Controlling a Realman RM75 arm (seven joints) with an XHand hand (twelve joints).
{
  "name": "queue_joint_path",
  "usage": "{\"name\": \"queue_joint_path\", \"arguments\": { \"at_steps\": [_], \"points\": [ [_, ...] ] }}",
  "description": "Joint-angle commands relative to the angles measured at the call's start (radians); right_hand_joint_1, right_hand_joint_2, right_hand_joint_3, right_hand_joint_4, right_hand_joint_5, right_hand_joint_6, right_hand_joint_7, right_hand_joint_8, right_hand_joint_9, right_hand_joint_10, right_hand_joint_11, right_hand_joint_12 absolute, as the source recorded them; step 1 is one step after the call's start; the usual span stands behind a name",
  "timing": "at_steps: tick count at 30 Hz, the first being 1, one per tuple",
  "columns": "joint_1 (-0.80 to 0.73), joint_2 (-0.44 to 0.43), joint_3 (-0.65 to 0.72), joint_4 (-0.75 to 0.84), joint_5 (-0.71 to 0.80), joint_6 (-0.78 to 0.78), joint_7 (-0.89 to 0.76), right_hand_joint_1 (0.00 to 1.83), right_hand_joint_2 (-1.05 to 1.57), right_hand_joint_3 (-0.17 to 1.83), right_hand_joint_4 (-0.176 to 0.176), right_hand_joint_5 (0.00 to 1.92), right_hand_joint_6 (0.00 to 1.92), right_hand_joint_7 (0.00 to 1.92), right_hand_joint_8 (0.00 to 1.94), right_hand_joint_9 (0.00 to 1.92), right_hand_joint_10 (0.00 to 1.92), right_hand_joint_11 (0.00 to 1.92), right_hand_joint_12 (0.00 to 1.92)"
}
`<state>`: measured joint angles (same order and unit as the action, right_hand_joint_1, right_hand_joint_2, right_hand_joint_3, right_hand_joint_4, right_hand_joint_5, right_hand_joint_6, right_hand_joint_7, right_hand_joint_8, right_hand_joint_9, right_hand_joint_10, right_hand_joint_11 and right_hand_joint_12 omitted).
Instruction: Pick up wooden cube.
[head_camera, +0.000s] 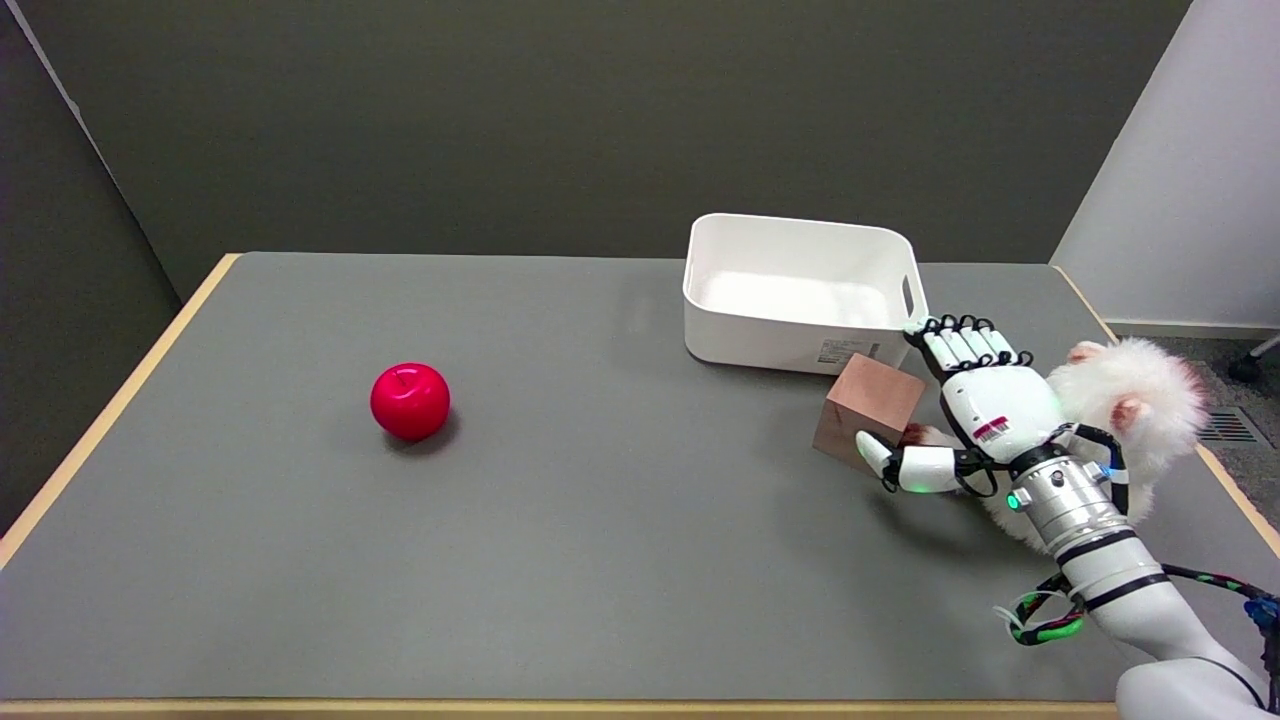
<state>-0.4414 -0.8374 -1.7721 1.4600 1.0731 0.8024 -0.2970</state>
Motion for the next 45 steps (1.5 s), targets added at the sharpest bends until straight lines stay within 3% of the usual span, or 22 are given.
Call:
{"name": "queue_joint_path", "arguments": {
  "at_steps": [1, 9, 11, 13, 15, 18, 37, 43, 45],
  "points": [
    [-0.021, -0.007, -0.018, 0.059, 0.117, 0.017, -0.102, 0.27, 0.52, 0.85, -0.156, 0.09, 0.41, 0.11, 0.37, 0.00, 0.62, 0.00, 1.14],
    [0.012, -0.007, -0.067, 0.041, 0.185, 0.017, -0.137, 0.28, 0.57, 0.75, -0.162, 0.12, 0.36, 0.16, 0.33, 0.00, 0.67, 0.00, 1.16],
    [0.024, -0.009, -0.080, 0.034, 0.190, 0.017, -0.145, 0.26, 0.52, 0.84, -0.154, 0.10, 0.41, 0.14, 0.38, 0.00, 0.65, 0.00, 1.16],
    [0.033, -0.012, -0.088, 0.027, 0.198, 0.017, -0.146, 0.28, 0.56, 0.76, -0.163, 0.11, 0.37, 0.16, 0.33, 0.00, 0.67, 0.00, 1.16],
    [0.044, -0.014, -0.094, 0.020, 0.204, 0.014, -0.146, 0.24, 0.52, 0.86, -0.159, 0.09, 0.42, 0.13, 0.39, 0.00, 0.65, 0.00, 1.13],
    [0.061, -0.016, -0.103, 0.012, 0.210, 0.008, -0.146, 0.29, 0.57, 0.74, -0.165, 0.12, 0.36, 0.17, 0.33, 0.00, 0.67, 0.00, 1.17],
    [0.131, -0.024, -0.117, -0.029, 0.250, -0.030, -0.147, 0.29, 0.58, 0.74, -0.170, 0.13, 0.38, 0.17, 0.33, 0.00, 0.68, 0.00, 1.17],
    [0.150, -0.029, -0.121, -0.043, 0.257, -0.044, -0.147, 0.29, 0.58, 0.75, -0.176, 0.14, 0.39, 0.17, 0.34, 0.00, 0.69, 0.00, 1.17],
    [0.157, -0.033, -0.122, -0.047, 0.257, -0.052, -0.147, 0.24, 0.53, 0.87, -0.176, 0.12, 0.45, 0.15, 0.40, 0.00, 0.67, 0.00, 1.13]
  ]
}}
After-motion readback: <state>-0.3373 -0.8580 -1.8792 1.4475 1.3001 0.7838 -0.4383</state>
